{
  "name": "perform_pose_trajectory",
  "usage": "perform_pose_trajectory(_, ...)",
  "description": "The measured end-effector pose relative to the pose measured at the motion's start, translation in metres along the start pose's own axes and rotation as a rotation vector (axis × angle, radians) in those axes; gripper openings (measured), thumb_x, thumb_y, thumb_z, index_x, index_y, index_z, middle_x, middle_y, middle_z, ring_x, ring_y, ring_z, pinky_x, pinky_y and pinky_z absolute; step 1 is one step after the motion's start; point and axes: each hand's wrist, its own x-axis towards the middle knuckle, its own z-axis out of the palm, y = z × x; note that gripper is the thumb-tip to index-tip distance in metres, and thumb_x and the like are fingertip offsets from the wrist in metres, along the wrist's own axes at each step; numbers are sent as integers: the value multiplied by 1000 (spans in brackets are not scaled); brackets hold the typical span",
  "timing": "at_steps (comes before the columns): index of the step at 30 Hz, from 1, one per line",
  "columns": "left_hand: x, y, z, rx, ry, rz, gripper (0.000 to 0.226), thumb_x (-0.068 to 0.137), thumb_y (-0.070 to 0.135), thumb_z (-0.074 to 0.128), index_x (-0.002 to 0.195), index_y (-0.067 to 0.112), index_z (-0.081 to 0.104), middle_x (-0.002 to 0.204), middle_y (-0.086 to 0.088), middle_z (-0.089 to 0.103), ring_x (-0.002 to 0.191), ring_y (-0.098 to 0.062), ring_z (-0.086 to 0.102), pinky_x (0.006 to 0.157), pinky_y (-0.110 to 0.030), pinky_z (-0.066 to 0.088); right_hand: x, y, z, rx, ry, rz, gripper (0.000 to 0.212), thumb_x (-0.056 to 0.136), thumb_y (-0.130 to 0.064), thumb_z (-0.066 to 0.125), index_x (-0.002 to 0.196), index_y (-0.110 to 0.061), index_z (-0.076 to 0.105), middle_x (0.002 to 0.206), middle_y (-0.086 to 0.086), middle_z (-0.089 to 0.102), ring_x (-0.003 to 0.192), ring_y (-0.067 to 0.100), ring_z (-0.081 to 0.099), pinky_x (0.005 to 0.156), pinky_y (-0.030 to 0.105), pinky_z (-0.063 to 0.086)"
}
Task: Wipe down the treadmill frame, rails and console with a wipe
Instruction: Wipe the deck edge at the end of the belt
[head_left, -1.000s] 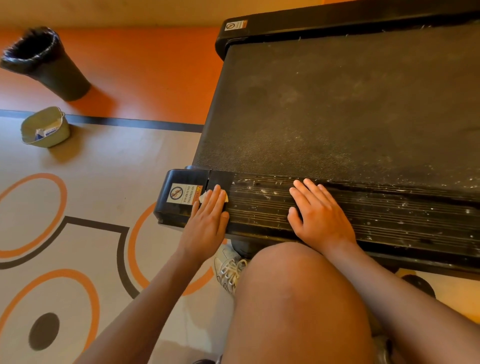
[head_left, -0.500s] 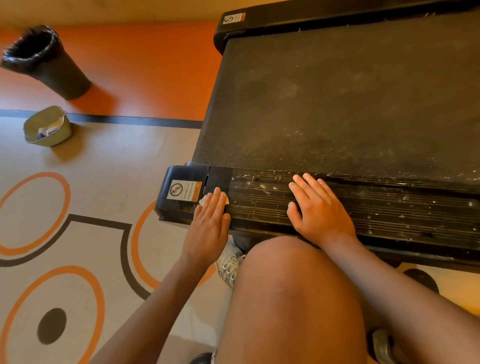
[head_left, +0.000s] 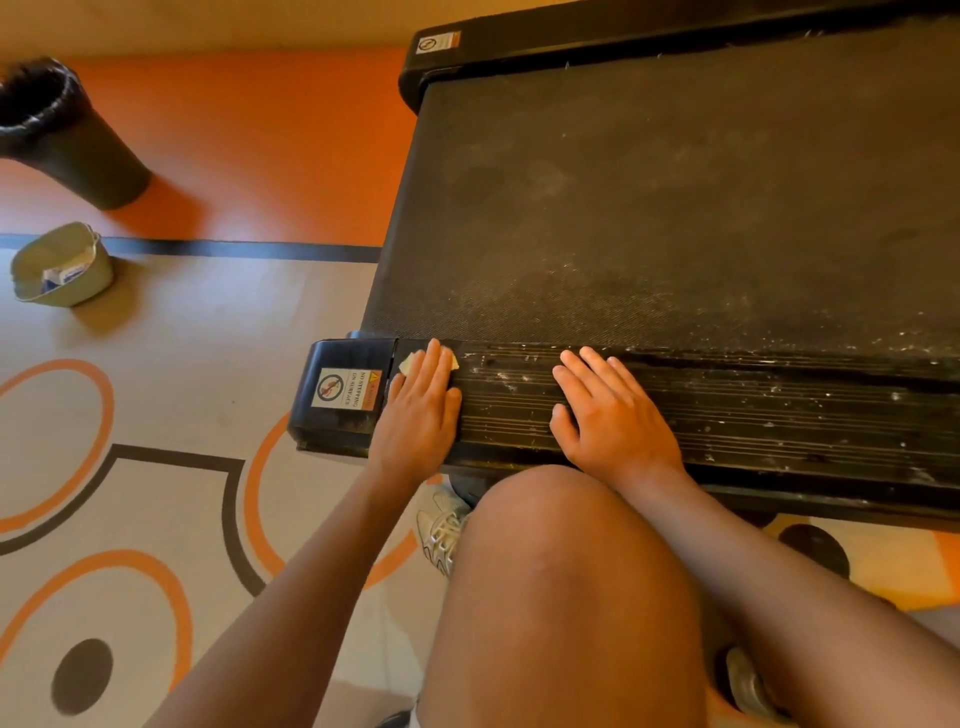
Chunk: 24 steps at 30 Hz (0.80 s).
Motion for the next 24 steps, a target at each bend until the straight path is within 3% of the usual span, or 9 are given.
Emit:
perform_pose_trajectory(5, -39, -6, 13, 27, 43, -52, 58, 110, 44, 16, 163, 22, 6, 169, 5, -2, 154, -12, -10, 123, -35, -6, 0, 0, 1, -9, 2, -7, 57, 101, -38, 33, 142, -8, 59, 150, 13, 54, 144, 30, 45, 120, 48, 33)
perform_pose_trajectory(13, 15, 8, 5, -9, 32, -62, 58, 110, 44, 19, 163, 21, 9, 170, 1, 1, 157, -21, -3, 123, -37, -4, 0, 0, -1, -10, -2, 11, 55, 102, -38, 36, 144, -9, 57, 152, 12, 52, 145, 28, 43, 121, 46, 30)
perform_pose_trajectory(20, -61, -3, 25, 5, 56, -57, 60, 109, 49, 12, 163, 25, 5, 168, 12, -7, 153, -6, -16, 121, -29, -10, 0, -1, -1, -1, 1, 5, 56, 101, -38, 35, 142, -8, 58, 150, 13, 54, 144, 29, 45, 120, 47, 32)
perform_pose_trajectory(24, -31, 4, 18, 16, 55, -43, 60, 109, 48, 14, 163, 22, 8, 169, 5, -1, 156, -15, -9, 123, -36, -7, 0, -1, 0, -14, -11, 4, 56, 101, -38, 34, 143, -9, 58, 151, 13, 53, 145, 29, 44, 121, 47, 30)
